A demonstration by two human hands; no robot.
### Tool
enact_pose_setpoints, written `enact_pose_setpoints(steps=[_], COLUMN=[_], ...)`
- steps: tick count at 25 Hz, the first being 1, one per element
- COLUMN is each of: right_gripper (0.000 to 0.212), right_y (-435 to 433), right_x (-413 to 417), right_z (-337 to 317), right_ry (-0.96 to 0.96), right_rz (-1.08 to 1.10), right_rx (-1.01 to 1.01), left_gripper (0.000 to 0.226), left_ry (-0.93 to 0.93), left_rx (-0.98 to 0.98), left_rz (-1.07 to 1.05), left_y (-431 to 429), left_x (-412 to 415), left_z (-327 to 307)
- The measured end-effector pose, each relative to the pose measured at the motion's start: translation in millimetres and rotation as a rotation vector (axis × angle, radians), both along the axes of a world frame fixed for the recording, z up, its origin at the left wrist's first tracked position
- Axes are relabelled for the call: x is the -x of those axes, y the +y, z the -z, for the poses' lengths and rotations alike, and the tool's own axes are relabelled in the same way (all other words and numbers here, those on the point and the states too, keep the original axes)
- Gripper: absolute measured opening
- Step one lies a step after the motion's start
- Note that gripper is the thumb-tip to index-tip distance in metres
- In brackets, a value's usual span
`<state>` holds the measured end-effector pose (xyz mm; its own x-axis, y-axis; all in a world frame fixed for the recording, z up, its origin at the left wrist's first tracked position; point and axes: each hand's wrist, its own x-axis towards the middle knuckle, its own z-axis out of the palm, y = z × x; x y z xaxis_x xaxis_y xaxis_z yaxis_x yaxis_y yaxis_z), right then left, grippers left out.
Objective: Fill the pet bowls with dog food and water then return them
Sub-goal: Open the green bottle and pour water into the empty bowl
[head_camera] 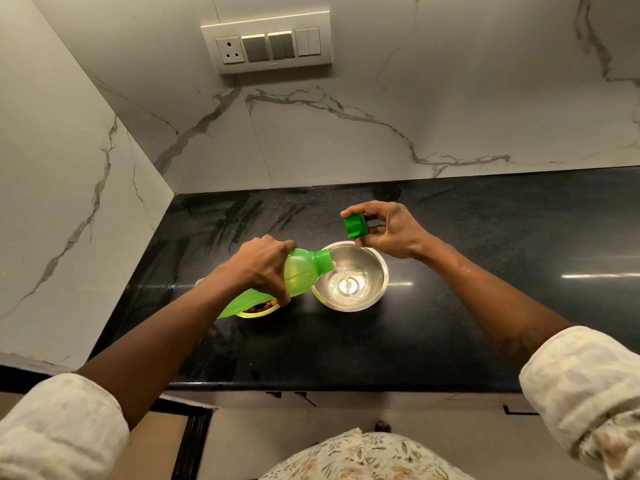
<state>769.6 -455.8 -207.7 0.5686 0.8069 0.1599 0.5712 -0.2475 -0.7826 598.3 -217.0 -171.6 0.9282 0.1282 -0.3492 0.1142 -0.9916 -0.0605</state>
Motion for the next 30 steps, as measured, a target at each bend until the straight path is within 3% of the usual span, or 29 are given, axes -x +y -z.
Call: enact_pose_setpoints(steps=[30], right_gripper=[0.056], right_y=[-1], right_x=[3], right_z=[1], right_ry=[0.035], right_rz=[0.027], right_rx=[-0.020], left_gripper=[0.111], left_ry=[0.020], left_rx=[-0.078], left_rz=[0.030], left_y=[6], left_x=[3], left_z=[-13])
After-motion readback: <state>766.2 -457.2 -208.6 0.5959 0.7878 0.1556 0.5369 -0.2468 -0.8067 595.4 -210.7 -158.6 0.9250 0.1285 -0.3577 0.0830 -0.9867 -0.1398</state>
